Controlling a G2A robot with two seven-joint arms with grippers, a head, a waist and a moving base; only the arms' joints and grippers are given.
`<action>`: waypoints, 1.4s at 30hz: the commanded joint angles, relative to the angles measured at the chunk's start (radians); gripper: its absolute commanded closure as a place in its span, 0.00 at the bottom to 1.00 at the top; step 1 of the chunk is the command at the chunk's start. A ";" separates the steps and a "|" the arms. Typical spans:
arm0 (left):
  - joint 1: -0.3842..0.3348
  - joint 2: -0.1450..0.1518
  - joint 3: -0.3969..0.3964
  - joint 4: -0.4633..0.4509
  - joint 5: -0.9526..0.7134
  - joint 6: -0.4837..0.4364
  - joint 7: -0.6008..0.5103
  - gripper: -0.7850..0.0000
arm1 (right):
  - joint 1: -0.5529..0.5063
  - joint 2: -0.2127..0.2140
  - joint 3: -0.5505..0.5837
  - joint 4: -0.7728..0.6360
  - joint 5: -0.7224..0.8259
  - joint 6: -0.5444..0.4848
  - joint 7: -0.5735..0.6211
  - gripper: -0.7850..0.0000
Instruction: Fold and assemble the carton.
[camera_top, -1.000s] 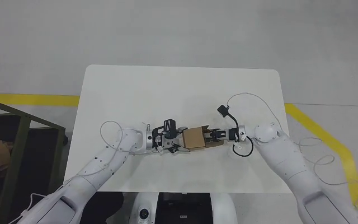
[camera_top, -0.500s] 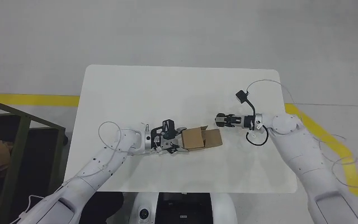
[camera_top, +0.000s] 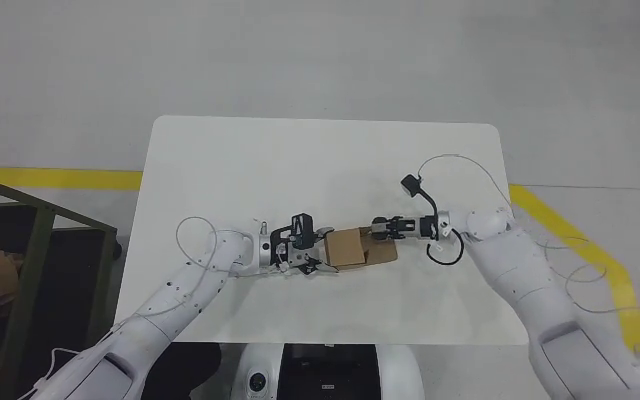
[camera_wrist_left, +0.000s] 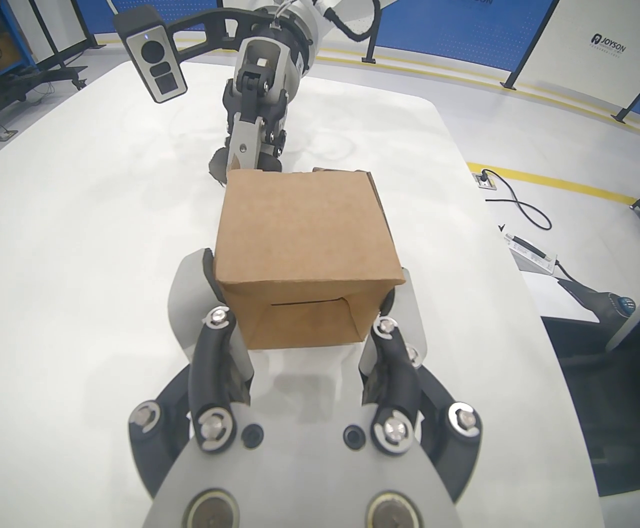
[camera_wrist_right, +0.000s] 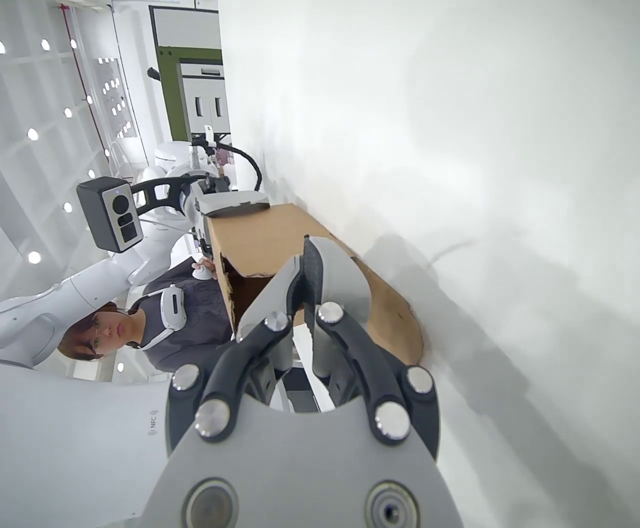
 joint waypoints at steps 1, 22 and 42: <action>-0.001 -0.001 0.002 0.001 0.000 -0.002 0.001 0.35 | -0.002 -0.002 -0.001 -0.001 0.011 -0.003 0.014 1.00; -0.004 -0.002 0.001 0.008 0.006 0.002 0.013 0.34 | -0.040 -0.037 -0.043 -0.043 0.061 0.050 0.038 1.00; -0.014 -0.006 0.007 0.019 0.007 0.002 0.023 0.32 | -0.037 -0.066 -0.047 0.015 0.132 0.032 0.072 1.00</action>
